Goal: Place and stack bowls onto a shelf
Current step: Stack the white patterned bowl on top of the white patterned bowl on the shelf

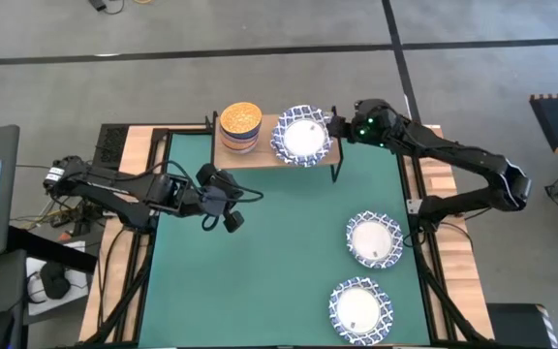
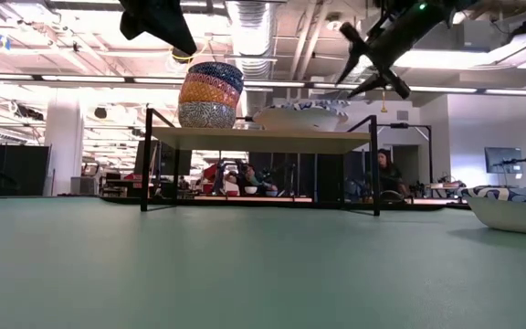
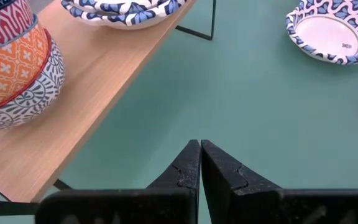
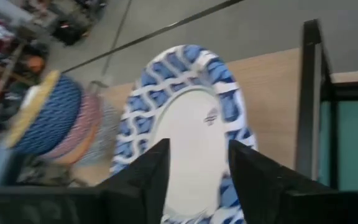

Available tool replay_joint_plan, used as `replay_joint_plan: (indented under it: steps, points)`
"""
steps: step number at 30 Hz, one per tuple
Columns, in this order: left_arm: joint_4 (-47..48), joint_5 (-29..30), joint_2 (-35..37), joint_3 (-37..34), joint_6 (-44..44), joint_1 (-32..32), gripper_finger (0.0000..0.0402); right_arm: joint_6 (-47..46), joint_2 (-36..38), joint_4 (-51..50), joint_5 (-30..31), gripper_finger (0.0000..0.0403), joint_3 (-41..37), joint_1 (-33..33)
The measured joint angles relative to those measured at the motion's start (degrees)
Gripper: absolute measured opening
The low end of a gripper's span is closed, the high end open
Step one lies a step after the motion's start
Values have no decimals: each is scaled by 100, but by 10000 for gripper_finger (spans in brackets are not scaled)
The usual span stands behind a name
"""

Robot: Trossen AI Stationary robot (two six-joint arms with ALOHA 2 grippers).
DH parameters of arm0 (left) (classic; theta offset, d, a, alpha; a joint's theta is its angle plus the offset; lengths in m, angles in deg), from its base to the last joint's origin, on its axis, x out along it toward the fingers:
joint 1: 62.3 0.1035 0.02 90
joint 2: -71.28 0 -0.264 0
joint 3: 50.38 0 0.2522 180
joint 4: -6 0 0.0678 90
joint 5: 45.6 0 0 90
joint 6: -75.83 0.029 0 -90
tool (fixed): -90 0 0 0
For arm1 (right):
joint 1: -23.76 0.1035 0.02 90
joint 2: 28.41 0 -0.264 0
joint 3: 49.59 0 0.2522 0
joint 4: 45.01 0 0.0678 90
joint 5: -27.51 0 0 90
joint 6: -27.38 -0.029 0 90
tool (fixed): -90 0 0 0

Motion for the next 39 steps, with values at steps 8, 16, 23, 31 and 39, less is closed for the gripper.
replay_joint_plan:
  steps: [8,16,23,31,39]
  points:
    - [-2,-70,0,0,-6,43,0,-55,502,-377,-927,218,0,222]
    - [-135,-119,0,0,97,80,0,575,670,-493,-346,194,0,871]
    - [-982,-446,-4,0,189,249,0,1027,83,408,-118,151,2,37]
    - [-1071,-546,-118,7,113,249,0,1084,-882,297,-1549,116,0,-709]
    - [-839,-472,-118,4,-52,245,0,1081,-387,219,-1611,114,0,-358]
